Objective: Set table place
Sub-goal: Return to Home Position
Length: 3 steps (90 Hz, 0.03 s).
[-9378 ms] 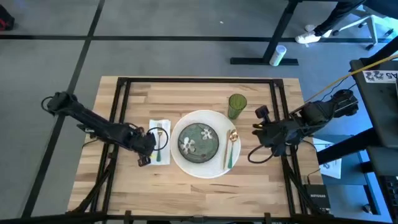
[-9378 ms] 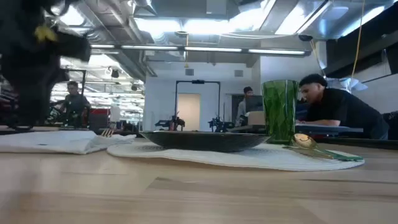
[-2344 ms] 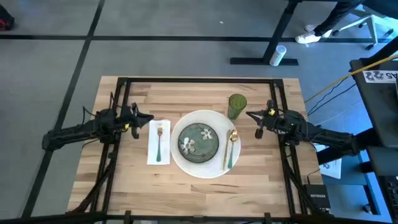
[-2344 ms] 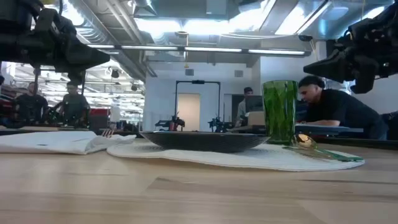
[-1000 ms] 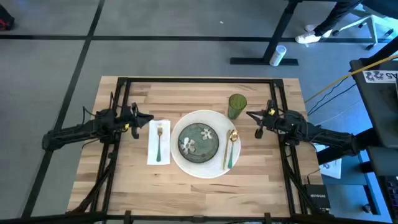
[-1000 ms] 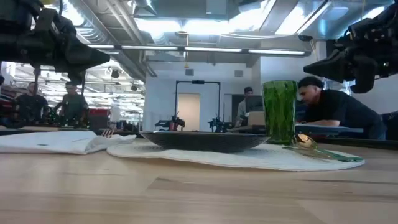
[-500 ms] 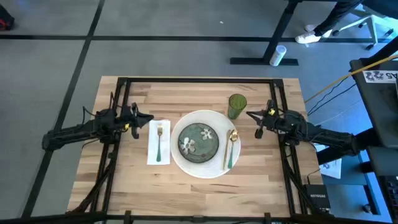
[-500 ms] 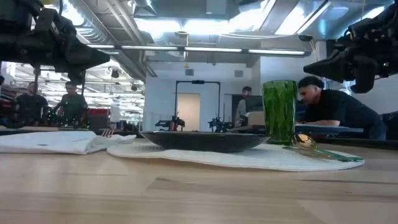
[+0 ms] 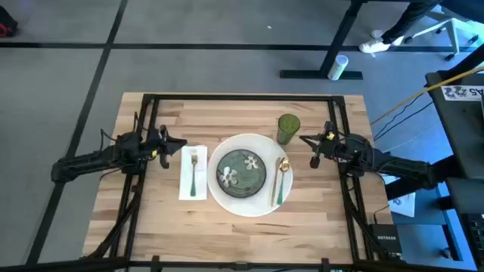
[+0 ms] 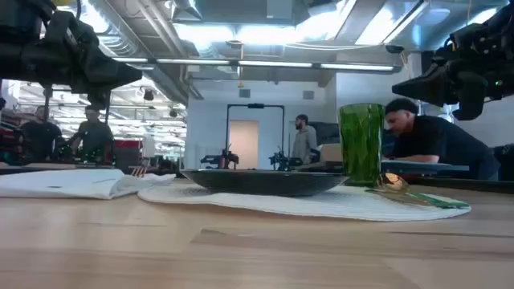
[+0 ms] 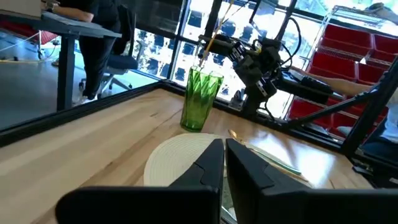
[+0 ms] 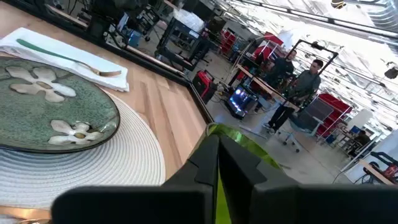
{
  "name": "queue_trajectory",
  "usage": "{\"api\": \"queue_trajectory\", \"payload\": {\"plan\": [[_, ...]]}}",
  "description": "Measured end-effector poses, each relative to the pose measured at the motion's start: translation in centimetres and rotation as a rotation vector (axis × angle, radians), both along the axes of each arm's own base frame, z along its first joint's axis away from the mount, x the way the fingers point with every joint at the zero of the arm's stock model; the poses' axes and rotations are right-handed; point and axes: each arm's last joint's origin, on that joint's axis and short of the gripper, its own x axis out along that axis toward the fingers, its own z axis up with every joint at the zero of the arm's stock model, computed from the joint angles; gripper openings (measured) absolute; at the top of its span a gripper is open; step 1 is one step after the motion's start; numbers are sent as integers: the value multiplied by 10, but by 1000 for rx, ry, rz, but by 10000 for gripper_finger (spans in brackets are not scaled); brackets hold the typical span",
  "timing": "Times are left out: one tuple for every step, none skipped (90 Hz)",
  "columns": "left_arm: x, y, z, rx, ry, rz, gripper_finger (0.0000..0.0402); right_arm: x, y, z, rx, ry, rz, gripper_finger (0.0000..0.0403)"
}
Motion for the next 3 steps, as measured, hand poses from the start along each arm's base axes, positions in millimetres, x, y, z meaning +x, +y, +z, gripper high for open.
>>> {"api": "queue_trajectory", "payload": {"plan": [[0,0,0,0,0,0,0,0,0,0,0,0,0,0],[0,0,0,0,0,0,0,0,0,0,0,0,0,0],[0,0,0,0,0,0,0,0,0,0,0,0,0,0]]}}
